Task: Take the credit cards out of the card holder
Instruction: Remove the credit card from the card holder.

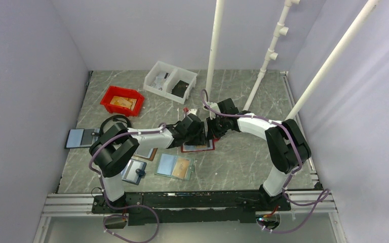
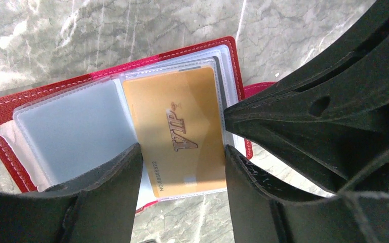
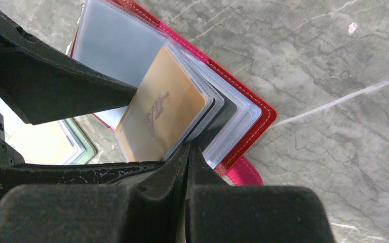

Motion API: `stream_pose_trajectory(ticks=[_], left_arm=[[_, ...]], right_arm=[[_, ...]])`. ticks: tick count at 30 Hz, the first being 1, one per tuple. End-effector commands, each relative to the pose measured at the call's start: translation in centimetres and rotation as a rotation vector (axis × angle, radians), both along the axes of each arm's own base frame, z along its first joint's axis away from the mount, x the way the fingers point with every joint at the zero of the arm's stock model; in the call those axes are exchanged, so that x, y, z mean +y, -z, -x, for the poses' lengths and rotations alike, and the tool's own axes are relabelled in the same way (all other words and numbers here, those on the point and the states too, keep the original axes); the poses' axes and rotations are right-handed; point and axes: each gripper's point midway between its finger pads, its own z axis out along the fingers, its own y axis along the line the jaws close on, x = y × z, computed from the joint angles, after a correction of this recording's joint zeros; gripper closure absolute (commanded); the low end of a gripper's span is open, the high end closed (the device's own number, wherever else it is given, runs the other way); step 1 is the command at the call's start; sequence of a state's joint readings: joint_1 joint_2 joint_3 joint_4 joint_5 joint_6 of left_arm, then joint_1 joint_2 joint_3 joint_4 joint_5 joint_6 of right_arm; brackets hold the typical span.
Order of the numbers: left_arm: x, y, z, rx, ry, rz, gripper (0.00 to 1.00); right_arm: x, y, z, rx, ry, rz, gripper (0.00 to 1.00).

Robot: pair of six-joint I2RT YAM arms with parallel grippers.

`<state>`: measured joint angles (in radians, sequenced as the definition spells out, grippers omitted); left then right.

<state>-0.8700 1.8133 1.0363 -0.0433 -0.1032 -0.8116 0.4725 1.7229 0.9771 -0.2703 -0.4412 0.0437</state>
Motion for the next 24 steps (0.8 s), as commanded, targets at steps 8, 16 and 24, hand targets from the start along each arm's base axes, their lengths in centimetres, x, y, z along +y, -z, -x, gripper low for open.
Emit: stream_pose_trajectory(ticks=[8, 16, 24], left_arm=[[0.8, 0.5, 1.8, 0.061, 0.02, 0.104, 0.56], [0.7, 0.2, 2.1, 0.091, 0.049, 0.264, 0.62], [1.2, -0.2, 2.3, 0.093, 0.054, 0.317, 0.64]], right_arm=[[1.1, -1.4, -0.4, -0.032, -0.044, -0.025, 0.93], [0.8, -3.0, -1.1, -0.094, -0.034, -0.019, 0.83], [0.6, -4.3, -1.5, -0.159, -0.057, -0.013, 0.82]])
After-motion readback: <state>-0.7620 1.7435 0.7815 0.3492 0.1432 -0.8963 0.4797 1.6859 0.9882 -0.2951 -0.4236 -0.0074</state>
